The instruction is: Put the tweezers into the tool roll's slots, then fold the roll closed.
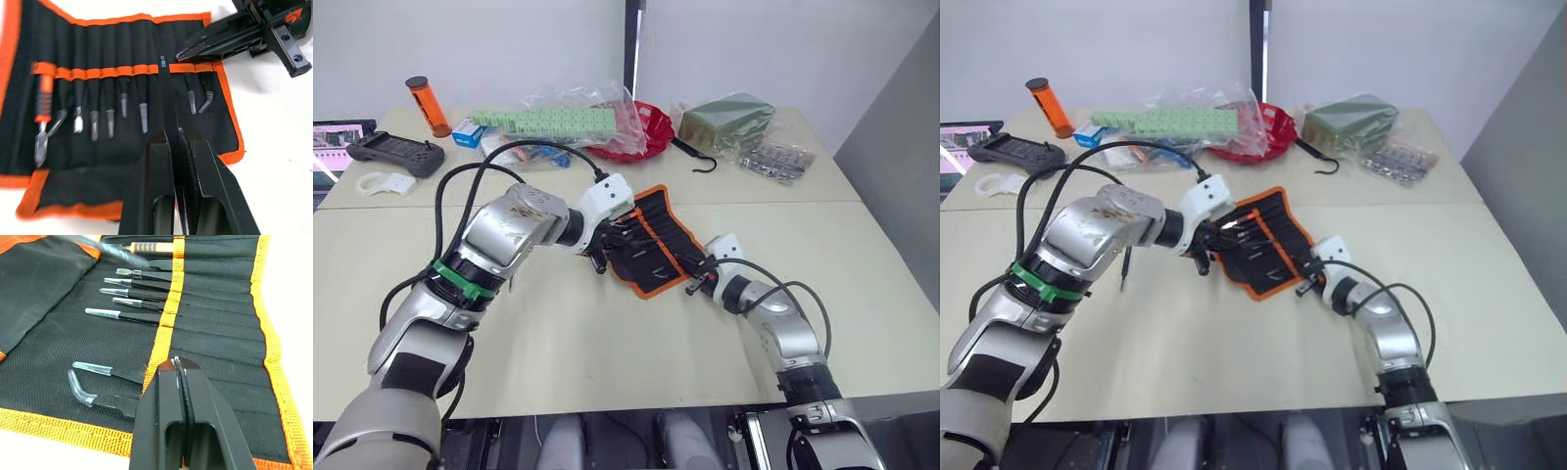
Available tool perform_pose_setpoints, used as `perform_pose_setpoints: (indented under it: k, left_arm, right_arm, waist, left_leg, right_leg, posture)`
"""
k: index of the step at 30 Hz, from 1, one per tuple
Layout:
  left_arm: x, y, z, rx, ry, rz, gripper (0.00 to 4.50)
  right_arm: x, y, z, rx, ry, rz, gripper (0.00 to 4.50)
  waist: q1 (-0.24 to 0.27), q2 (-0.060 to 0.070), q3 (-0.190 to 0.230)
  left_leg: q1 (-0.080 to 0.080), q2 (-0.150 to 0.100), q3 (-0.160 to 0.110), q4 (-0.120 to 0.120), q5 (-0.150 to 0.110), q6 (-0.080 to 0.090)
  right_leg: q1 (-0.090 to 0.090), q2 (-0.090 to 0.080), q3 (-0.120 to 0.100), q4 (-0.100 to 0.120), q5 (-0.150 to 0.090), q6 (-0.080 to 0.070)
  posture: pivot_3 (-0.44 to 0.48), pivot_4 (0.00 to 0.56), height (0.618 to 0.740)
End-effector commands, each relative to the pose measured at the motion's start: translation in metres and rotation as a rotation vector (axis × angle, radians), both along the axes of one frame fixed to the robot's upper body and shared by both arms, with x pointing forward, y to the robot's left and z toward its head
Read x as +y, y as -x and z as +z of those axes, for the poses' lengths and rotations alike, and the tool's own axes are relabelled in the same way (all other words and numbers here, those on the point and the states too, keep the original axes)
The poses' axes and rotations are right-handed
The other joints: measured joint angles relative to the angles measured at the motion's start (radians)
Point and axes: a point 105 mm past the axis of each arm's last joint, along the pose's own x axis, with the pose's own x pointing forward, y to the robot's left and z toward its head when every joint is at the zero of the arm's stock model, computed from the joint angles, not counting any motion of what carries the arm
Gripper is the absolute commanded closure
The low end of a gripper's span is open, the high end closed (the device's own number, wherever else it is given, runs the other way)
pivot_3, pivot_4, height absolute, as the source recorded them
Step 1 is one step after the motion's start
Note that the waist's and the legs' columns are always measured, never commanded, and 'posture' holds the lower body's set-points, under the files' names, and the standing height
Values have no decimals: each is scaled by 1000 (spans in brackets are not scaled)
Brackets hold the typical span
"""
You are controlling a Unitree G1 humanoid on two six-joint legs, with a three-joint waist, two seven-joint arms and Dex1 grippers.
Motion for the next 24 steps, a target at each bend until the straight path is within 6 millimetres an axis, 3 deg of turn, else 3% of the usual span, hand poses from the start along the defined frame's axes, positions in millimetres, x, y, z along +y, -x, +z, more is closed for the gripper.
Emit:
perform_pose_setpoints:
  k: [1, 5, 24]
  left_arm:
    - [-13, -3, 2, -33, -18, -15, 4481]
    - [-19, -4, -5, -39, -46, -9, 4481]
    - [-8, -9, -14, -34, -111, 35, 4481]
  right_arm:
    - [-3, 5, -8, 29, 10, -20, 4500]
    - [-7, 5, -6, 22, 22, -34, 4500]
    - [-8, 3, -5, 22, 32, -24, 4500]
  waist:
    - [1, 0, 0]
    - [1, 0, 0]
    - [9, 0, 0]
  left_leg:
    - [0, 0, 0, 0, 0, 0]
    - [-2, 0, 0, 0, 0, 0]
    - [-2, 0, -1, 2, 0, 0]
  right_leg:
    - [0, 0, 0, 0, 0, 0]
    - [-1, 0, 0, 0, 0, 0]
    - [-1, 0, 0, 1, 0, 0]
  posture:
    - [0, 150, 740]
    - [0, 150, 740]
    - [0, 150, 740]
